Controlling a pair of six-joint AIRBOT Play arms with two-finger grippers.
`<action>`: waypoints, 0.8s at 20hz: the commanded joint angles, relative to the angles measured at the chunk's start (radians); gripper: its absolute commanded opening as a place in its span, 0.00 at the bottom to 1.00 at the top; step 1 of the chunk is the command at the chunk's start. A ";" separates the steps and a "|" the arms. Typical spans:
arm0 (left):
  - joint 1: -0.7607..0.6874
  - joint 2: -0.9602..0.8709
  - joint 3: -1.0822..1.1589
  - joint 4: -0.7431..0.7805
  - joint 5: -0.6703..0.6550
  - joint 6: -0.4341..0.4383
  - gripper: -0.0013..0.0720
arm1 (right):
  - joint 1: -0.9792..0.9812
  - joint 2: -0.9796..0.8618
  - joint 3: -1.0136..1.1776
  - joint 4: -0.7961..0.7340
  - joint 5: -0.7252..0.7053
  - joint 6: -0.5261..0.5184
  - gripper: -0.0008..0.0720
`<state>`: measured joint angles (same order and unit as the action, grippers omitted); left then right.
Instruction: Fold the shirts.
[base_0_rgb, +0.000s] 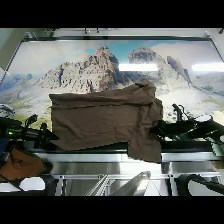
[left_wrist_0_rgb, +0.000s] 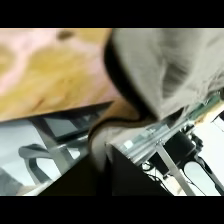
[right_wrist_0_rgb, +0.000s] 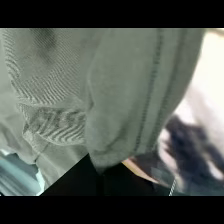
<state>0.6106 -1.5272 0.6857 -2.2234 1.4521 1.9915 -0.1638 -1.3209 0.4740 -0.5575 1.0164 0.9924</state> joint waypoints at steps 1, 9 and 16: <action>-0.018 0.001 0.007 -0.003 -0.019 0.008 0.05 | 0.007 -0.005 0.003 0.091 0.064 -0.063 0.05; -0.112 0.060 0.009 -0.300 0.215 0.247 0.05 | -0.055 0.163 0.003 0.092 0.186 -0.074 0.04; 0.095 0.148 0.009 -0.307 0.200 0.199 0.05 | -0.546 0.588 0.007 0.091 0.299 -0.056 0.04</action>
<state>0.6342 -1.3952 0.6937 -2.5050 1.6508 2.1967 -0.5201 -0.8749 0.4797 -0.4694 1.2648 0.9268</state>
